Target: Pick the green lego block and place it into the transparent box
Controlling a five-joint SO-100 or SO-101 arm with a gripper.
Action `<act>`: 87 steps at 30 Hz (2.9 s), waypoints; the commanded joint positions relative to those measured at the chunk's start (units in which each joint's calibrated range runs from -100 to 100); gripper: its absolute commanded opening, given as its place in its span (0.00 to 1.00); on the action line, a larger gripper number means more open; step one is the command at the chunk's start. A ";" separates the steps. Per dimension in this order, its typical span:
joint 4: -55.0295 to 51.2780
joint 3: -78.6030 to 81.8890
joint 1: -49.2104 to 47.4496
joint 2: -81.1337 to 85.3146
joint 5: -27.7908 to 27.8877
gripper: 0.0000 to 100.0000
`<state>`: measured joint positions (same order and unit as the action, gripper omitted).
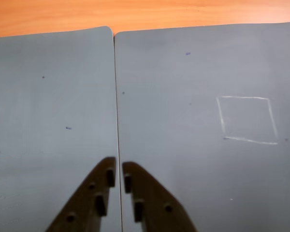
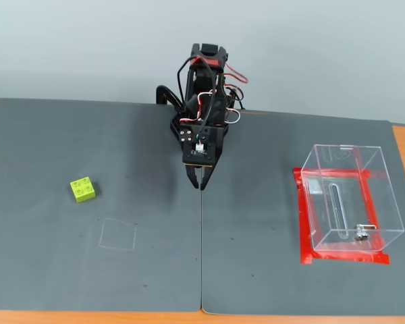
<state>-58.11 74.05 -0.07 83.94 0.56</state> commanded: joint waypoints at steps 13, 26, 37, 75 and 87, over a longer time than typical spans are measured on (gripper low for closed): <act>-0.74 -24.16 17.57 -22.43 -0.07 0.02; -4.30 -27.60 30.62 -26.16 -0.17 0.03; -8.82 -43.06 39.05 -47.44 -0.17 0.05; 12.97 -30.67 41.66 -59.65 -0.07 0.34; 19.65 -31.67 40.62 -64.91 -0.17 0.37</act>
<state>-40.76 43.51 40.68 19.46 0.51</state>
